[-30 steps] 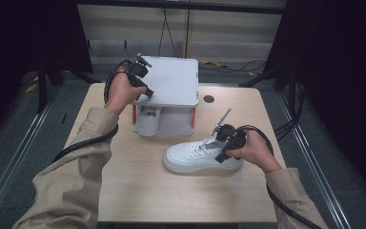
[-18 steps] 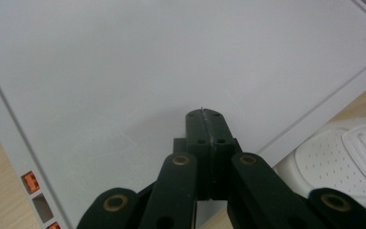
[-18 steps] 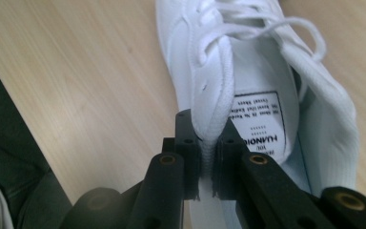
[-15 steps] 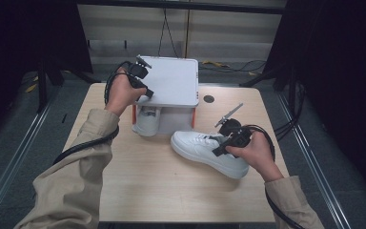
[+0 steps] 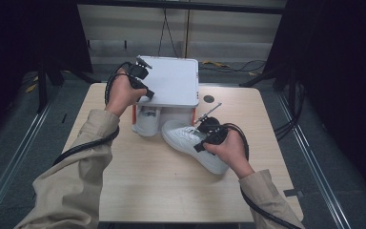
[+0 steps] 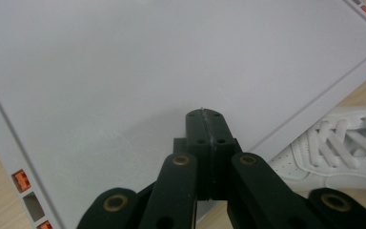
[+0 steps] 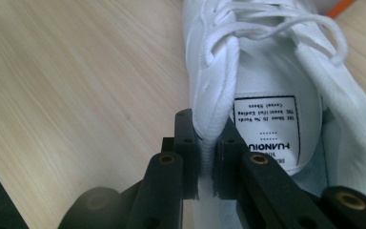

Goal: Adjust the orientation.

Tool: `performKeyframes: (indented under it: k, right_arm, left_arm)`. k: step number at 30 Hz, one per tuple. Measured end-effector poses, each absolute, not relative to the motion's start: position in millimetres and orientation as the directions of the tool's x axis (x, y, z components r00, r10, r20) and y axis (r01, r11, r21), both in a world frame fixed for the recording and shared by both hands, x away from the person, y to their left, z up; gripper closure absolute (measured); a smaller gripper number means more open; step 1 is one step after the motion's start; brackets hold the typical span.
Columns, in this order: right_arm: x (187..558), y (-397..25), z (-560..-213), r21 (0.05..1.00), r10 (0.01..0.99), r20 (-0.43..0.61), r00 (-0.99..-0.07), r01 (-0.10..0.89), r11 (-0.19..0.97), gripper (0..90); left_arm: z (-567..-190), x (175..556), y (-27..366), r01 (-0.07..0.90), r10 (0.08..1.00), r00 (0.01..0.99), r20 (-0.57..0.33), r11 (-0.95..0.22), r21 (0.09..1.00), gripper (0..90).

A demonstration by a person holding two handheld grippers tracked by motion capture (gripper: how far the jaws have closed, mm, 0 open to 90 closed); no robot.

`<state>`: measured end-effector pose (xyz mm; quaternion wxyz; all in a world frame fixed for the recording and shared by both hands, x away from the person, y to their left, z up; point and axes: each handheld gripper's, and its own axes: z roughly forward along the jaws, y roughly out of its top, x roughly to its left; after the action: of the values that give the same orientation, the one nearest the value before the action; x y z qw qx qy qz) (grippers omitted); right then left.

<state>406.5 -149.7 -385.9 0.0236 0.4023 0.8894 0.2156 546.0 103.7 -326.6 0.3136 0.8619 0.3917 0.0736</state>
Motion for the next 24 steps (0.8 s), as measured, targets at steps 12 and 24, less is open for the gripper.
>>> performKeyframes:
  k: [12,24]
  right_arm:
    - [404,-121,-396,0.301,0.584,0.138,-0.800,0.595,0.745,61.5]
    - [381,-143,-391,0.269,0.496,0.110,-0.861,0.506,0.820,45.2]
  left_arm:
    - [-330,543,108,0.630,0.713,0.683,-0.161,-0.464,0.623,90.0]
    - [-328,543,105,0.634,0.723,0.676,-0.143,-0.472,0.612,90.0]
